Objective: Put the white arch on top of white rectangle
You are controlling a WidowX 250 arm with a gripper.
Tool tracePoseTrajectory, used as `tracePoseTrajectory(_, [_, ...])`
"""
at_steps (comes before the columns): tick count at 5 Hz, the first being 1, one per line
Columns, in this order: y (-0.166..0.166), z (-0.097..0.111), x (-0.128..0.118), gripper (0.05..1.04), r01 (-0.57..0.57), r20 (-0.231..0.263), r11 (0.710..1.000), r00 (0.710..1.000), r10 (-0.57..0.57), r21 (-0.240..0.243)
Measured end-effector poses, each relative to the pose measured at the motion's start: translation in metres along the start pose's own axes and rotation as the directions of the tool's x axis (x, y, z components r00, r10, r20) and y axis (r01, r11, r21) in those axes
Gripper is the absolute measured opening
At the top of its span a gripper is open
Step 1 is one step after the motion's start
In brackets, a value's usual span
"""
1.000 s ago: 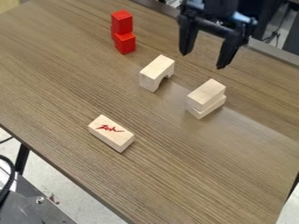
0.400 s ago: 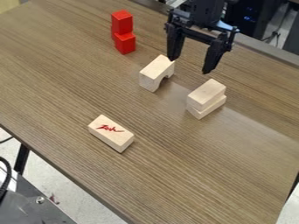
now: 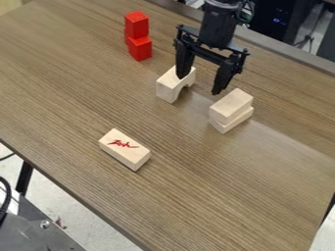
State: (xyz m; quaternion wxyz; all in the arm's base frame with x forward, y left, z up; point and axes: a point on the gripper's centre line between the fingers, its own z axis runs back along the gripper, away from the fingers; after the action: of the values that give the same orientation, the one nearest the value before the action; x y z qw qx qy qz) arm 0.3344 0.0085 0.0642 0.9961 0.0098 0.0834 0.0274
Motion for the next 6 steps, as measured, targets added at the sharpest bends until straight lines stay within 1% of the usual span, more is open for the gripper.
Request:
tracePoseTrajectory(2, [0.011, 0.004, 0.004, 0.999, 0.006, 0.015, 1.0, 1.0, -0.006, -0.007])
tracePoseTrajectory(3, [0.013, 0.012, 0.01, 0.999, 0.015, 0.042, 1.0, 0.999, -0.015, -0.006])
tracePoseTrajectory(4, [0.02, 0.014, 0.014, 0.999, 0.026, 0.037, 1.0, 0.999, -0.026, -0.006])
tracePoseTrajectory(6, [0.03, 0.009, 0.015, 0.999, 0.051, 0.032, 0.999, 0.998, -0.052, 0.019])
